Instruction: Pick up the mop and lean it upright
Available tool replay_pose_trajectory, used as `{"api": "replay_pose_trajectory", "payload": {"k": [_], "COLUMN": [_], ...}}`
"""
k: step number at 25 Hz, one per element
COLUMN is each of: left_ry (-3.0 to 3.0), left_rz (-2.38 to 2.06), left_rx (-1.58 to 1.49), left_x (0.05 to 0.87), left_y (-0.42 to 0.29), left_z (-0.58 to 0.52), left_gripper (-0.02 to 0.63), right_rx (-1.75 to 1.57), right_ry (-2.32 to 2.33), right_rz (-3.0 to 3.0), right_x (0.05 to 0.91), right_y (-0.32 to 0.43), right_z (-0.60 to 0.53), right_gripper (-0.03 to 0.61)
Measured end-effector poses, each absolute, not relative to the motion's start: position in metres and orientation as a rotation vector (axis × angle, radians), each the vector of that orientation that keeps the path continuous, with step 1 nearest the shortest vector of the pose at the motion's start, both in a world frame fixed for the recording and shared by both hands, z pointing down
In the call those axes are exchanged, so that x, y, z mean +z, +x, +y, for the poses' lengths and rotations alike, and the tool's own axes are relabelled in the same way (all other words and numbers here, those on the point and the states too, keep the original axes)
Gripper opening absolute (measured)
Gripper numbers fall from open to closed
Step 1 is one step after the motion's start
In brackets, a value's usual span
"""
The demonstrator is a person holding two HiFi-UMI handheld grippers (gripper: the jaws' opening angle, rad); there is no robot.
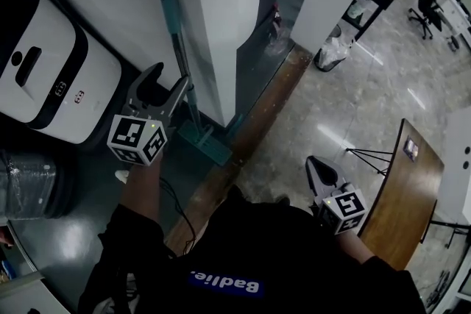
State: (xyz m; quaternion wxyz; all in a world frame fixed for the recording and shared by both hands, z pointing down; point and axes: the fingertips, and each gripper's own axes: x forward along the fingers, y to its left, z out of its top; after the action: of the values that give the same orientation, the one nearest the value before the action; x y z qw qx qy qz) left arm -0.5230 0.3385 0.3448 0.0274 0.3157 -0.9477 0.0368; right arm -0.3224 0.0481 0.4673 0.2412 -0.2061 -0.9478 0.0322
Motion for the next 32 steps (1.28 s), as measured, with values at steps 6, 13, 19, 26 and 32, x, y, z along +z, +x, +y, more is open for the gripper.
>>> {"api": "replay_pose_trajectory", "payload": {"k": [6, 13, 19, 26, 32], "left_ry": [0.938, 0.887, 0.845, 0.767, 0.707], "left_rz": [-2.945, -2.948, -2.951, -2.973, -3.006], "left_rx": [0.128, 0.121, 0.139, 0.054, -0.059], "left_x": [0.333, 0.327, 0.319, 0.322, 0.321], "left_y": [-0.500, -0.457, -0.404, -0.332, -0.271], "left_z": [0.321, 0.276, 0.228, 0.188, 0.193], "left_gripper": [0.287, 0.276, 0.241, 0.172, 0.079], "right_rx": [0.102, 0.179, 0.277, 0.288, 0.226], "right_ry": [-0.604, -0.600, -0.710, -0.913, -1.086], "right_rz": [-2.617, -2.646, -2.607, -2.549, -2.555], "right_x": [0.462, 0.462, 0.482, 0.490, 0.457], "right_y": [-0.316, -0.292, -0.265, -0.248, -0.233], "right_z": [0.033, -0.016, -0.039, -0.031, 0.004], "right_gripper": [0.006, 0.006, 0.006, 0.006, 0.006]}}
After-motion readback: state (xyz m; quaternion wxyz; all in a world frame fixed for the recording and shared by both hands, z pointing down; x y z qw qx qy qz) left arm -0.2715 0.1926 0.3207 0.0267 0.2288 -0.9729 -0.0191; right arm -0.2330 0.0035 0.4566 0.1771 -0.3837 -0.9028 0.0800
